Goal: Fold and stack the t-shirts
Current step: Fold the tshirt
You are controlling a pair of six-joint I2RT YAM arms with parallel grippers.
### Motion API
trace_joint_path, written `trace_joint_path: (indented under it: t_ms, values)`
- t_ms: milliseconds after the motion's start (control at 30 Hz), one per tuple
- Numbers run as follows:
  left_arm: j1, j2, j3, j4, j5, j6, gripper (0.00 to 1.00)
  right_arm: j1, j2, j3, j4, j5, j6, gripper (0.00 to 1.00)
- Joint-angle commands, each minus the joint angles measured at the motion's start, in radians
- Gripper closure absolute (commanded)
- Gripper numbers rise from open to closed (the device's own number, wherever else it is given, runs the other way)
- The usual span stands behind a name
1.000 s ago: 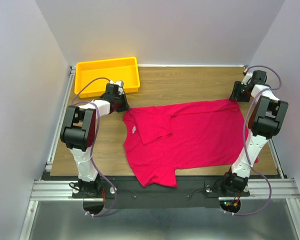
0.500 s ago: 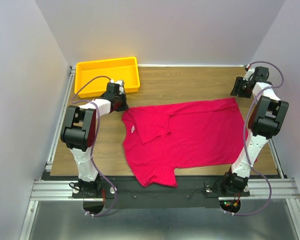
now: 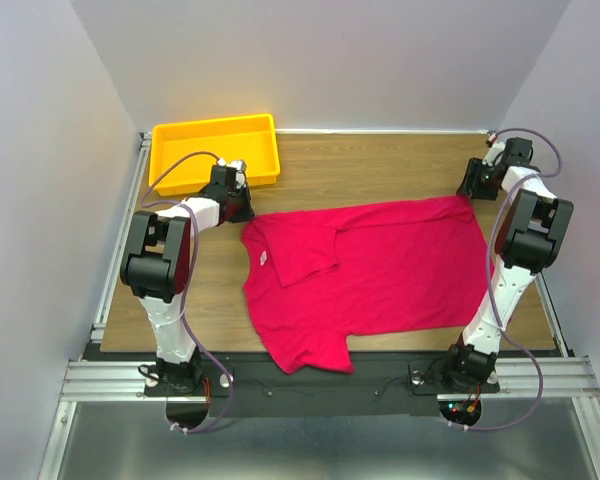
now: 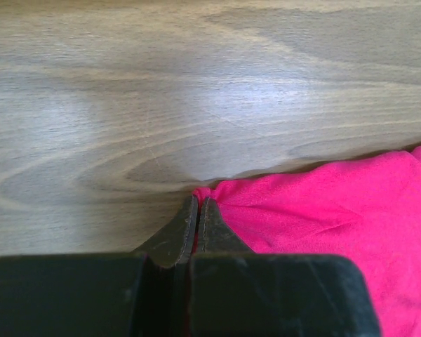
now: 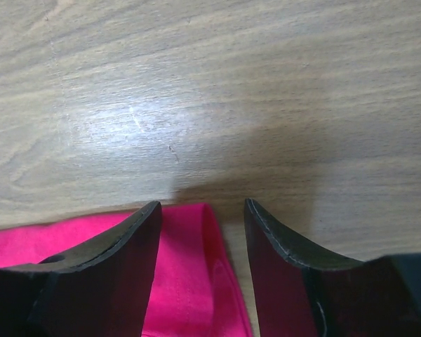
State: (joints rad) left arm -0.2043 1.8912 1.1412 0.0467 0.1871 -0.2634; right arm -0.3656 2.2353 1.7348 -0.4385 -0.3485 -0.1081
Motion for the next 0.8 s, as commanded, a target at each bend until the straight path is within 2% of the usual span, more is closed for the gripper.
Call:
trace_joint_path:
  t_ms: [0,167,500,767]
  values:
    - [0.022,-0.058,0.032,-0.013,-0.021,0.026,1.0,-0.004,-0.026,-0.014,-0.012,-0.023,-0.008,0.44]
    - [0.034,-0.063,0.029,-0.018,-0.02,0.029,1.0,-0.004,-0.052,-0.037,-0.012,-0.056,-0.004,0.45]
    - [0.051,-0.05,0.046,-0.027,-0.012,0.035,1.0,-0.004,-0.022,0.017,-0.014,-0.173,0.079,0.48]
    - [0.068,-0.046,0.054,-0.033,-0.006,0.041,1.0,-0.004,-0.016,-0.001,-0.022,-0.164,0.071,0.51]
